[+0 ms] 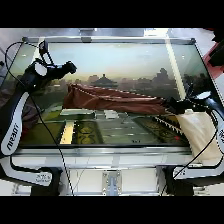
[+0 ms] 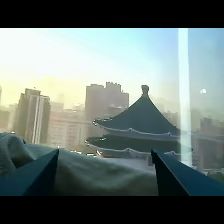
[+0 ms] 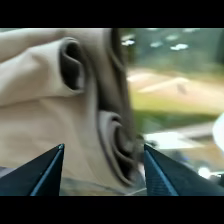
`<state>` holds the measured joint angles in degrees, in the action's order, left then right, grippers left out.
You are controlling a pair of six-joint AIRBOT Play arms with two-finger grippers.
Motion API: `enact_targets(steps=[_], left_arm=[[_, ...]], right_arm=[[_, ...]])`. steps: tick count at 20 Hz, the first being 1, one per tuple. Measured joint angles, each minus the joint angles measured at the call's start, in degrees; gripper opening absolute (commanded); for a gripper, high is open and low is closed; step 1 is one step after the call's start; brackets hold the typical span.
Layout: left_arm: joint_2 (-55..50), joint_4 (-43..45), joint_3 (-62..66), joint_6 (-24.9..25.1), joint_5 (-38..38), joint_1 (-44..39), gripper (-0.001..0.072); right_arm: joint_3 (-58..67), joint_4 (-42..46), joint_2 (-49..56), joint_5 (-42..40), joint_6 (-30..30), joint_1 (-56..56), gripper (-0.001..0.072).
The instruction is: Fold the shirts.
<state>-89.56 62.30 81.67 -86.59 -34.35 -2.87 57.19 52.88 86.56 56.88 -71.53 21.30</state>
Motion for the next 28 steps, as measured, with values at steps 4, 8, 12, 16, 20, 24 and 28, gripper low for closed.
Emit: enact_targets(steps=[4, 8, 12, 16, 20, 24, 28], left_arm=[[0.0, -2.27, 0.11, 0.0, -0.52, 0.0, 0.0645], [0.0, -3.52, 0.11, 0.02, -1.25, 0.0, 0.0637], [0.0, -4.0, 0.11, 0.02, -1.81, 0.0, 0.0633], [-0.02, -4.15, 0.13, 0.04, -3.74, -0.07, 0.0014], [-0.94, -4.28, 0.13, 2.64, -7.91, -1.79, 0.0014], [-2.08, -4.39, 0.13, 5.03, -9.94, -5.62, 0.0015], [-2.45, -4.42, 0.13, 6.47, -9.84, -7.52, 0.0257]], right_arm=[[-0.33, -9.44, 3.21, -1.92, 6.69, 0.13, 0.0575], [-0.37, -14.93, 5.07, -5.75, 9.97, -1.2, 0.0408], [-0.42, -17.0, 5.84, -9.73, 11.1, -3.91, 0.0031], [0.17, -17.77, 6.03, -11.78, 11.43, -5.86, 0.0029], [3.96, -17.51, 5.18, -6.71, 10.8, -6.49, 0.0032], [6.93, -12.94, 4.24, -3.23, 6.67, -6.58, 0.0354], [7.93, -1.09, 3.93, -1.33, -0.11, -6.58, 0.0483]])
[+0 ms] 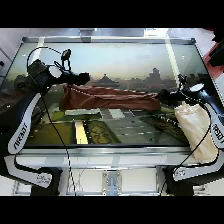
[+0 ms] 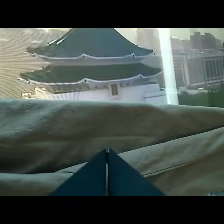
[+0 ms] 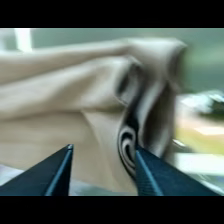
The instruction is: Fold the shirts.
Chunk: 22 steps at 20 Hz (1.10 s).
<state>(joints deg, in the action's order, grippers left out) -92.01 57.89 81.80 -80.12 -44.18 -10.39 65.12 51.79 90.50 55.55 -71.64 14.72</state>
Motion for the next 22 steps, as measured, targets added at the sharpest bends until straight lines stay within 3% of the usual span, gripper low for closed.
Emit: enact_targets(steps=[1, 2, 9, 14, 15, 16, 18, 19, 20, 21, 22], left_arm=[[-0.02, 0.0, 0.0, 0.2, 0.15, -0.17, 0.0509], [-0.07, 0.0, 0.0, 0.26, 0.46, -0.33, 0.0548], [-0.07, -0.09, 0.0, 0.63, 1.68, -0.66, 0.0548], [-0.09, -1.01, 0.0, 0.63, 1.88, -0.66, 0.0548], [-0.09, -1.05, 0.0, 0.66, 1.92, -0.66, 0.0548], [-0.09, -1.11, 0.0, 0.66, 1.9, -0.66, 0.0548], [-0.09, -1.22, 0.0, 0.66, 1.92, -0.66, 0.0548], [-0.09, -1.25, 0.0, 0.66, 1.9, -0.66, 0.0548], [-0.09, -1.29, 0.0, 0.66, 1.92, -0.66, 0.0516], [-0.09, -1.29, 0.0, 0.66, 1.9, -0.66, 0.0406], [-0.09, -1.31, 0.0, 0.66, 1.86, -0.68, 0.0236]], right_arm=[[0.09, 2.6, 0.0, -0.09, -1.42, 0.0, 0.0493], [0.17, 4.46, -0.04, -0.17, -2.45, 0.0, 0.0516], [0.28, 8.04, 2.25, -6.03, -5.64, 0.0, 0.0518], [0.39, -4.96, 6.73, -6.16, 0.85, -0.11, 0.0497], [0.39, -7.5, 7.34, -5.66, 2.43, -0.17, 0.0463], [0.39, -9.64, 7.8, -5.14, 3.65, -0.17, 0.0365], [0.26, -11.37, 8.46, -3.87, 5.03, -0.17, 0.0052], [0.26, -11.85, 8.5, -3.56, 5.49, -0.2, 0.0032], [0.28, -12.98, 8.44, -3.19, 6.03, -0.17, 0.0032], [0.28, -13.7, 8.09, -2.71, 6.29, -0.2, 0.0031], [0.33, -14.19, 7.41, -2.27, 6.54, -0.17, 0.0031]])
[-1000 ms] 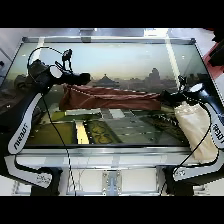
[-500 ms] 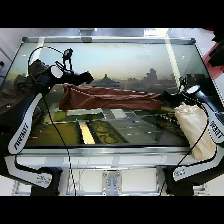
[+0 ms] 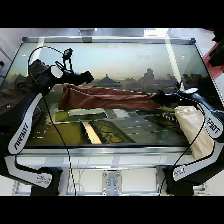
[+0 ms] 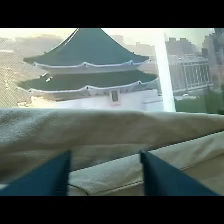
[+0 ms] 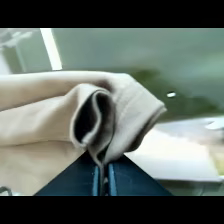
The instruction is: Fold the shirts.
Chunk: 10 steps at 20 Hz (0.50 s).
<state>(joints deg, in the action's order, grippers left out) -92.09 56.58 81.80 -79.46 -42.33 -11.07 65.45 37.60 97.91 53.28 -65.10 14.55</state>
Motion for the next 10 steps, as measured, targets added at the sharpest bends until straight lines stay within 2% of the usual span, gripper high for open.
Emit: enact_targets(steps=[1, 5, 10], left_arm=[[-0.04, -0.09, 0.0, 0.0, -0.22, -0.07, 0.0007], [-1.38, -1.68, 0.0, 0.83, -2.82, -1.81, 0.0014], [-5.86, -10.56, 0.0, 6.27, -4.37, -8.26, 0.0014]], right_arm=[[0.0, -0.42, -1.09, 0.5, 0.17, 0.0, 0.0031], [0.2, 0.5, -8.87, 2.01, -0.09, 0.11, 0.003], [5.46, 13.62, -19.89, 11.76, -7.32, 0.11, 0.003]])
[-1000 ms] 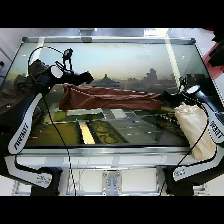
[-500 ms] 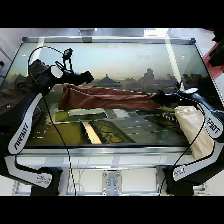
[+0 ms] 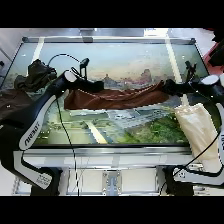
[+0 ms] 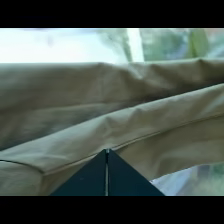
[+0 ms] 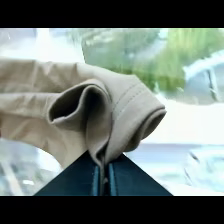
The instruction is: Fold the shirts.
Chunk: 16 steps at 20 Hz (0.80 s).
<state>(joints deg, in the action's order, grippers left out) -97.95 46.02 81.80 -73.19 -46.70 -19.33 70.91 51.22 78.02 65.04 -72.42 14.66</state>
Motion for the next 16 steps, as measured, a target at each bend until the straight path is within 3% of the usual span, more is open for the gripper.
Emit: enact_targets(steps=[3, 6, 16], left_arm=[[-1.84, -3.15, 0.15, 1.73, 2.4, -4.11, 0.0013], [-4.09, -5.31, 2.21, 2.6, 4.07, -7.58, 0.0013], [-14.19, -9.84, 15.43, 1.36, 4.72, -16.33, 0.0013]], right_arm=[[5.03, 9.88, -5.16, 5.51, -4.46, 0.0, 0.0029], [8.72, 14.14, -7.63, 8.13, -6.67, -0.09, 0.0028], [11.04, 11.87, -9.01, 7.26, -7.63, -4.46, 0.0027]])
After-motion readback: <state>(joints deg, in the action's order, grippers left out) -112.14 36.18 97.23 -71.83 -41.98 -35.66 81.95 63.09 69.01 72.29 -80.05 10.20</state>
